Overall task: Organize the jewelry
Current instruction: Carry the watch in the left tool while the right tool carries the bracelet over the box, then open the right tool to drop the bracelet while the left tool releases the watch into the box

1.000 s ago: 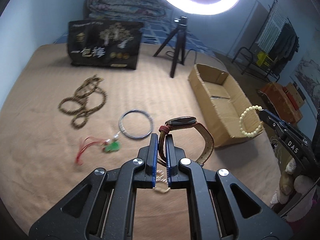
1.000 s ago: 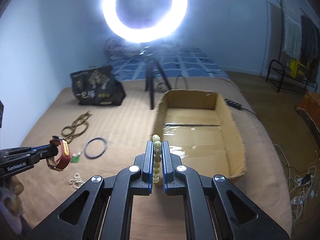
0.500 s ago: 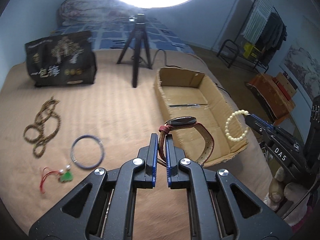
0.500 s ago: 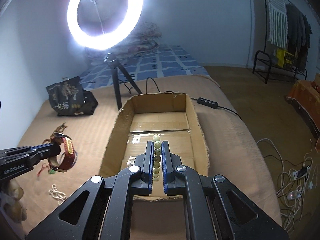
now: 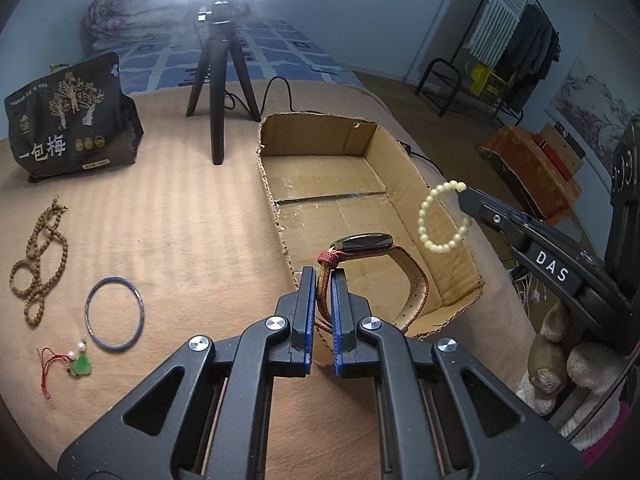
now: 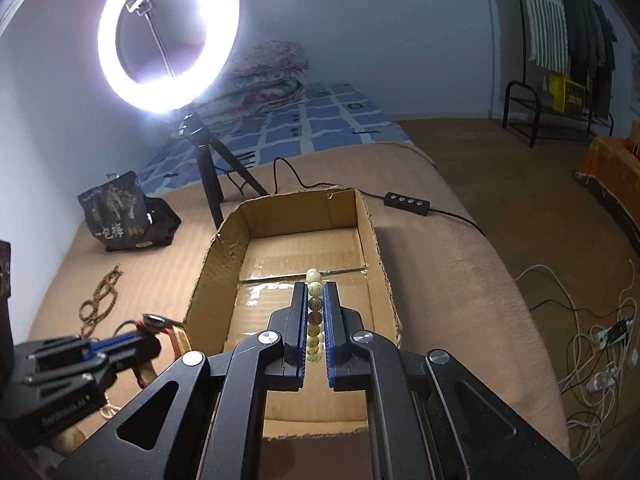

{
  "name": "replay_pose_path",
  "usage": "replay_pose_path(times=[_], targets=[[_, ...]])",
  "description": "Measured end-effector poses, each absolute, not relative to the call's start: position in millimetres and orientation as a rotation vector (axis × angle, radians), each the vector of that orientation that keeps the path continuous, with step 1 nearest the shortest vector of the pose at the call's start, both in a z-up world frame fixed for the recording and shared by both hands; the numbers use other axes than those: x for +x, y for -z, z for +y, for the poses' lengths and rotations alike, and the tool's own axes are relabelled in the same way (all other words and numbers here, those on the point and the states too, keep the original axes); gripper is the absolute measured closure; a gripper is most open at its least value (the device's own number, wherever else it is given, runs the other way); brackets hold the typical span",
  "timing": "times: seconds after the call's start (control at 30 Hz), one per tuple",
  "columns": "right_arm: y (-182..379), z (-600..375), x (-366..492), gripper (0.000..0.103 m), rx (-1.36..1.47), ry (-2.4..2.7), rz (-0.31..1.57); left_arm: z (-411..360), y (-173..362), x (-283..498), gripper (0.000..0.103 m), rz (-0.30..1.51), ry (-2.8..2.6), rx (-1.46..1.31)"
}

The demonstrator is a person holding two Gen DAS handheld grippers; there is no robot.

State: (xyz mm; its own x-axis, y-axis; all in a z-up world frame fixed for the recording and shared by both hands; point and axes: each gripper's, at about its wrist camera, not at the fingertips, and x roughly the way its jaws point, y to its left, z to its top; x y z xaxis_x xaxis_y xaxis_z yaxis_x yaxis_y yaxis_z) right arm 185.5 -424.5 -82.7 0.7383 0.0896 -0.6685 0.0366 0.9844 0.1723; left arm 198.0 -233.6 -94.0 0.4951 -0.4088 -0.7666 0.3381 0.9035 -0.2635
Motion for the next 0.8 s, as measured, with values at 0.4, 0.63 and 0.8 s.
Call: replay_pose_path(times=[0.4,0.63,0.8], targets=[[86,-415,193,0.074,0.154,-0.034,0.759,-238,96,198,0.079,0.948,0.485,-0.081],[79,-422,189,0.040,0.174,0.002,0.725,-236,97,197,0.075,0.947,0.479,-0.076],[76,-421,188,0.040,0.171,0.006,0.725,-235,94,195,0.075,0.943,0.478,-0.074]])
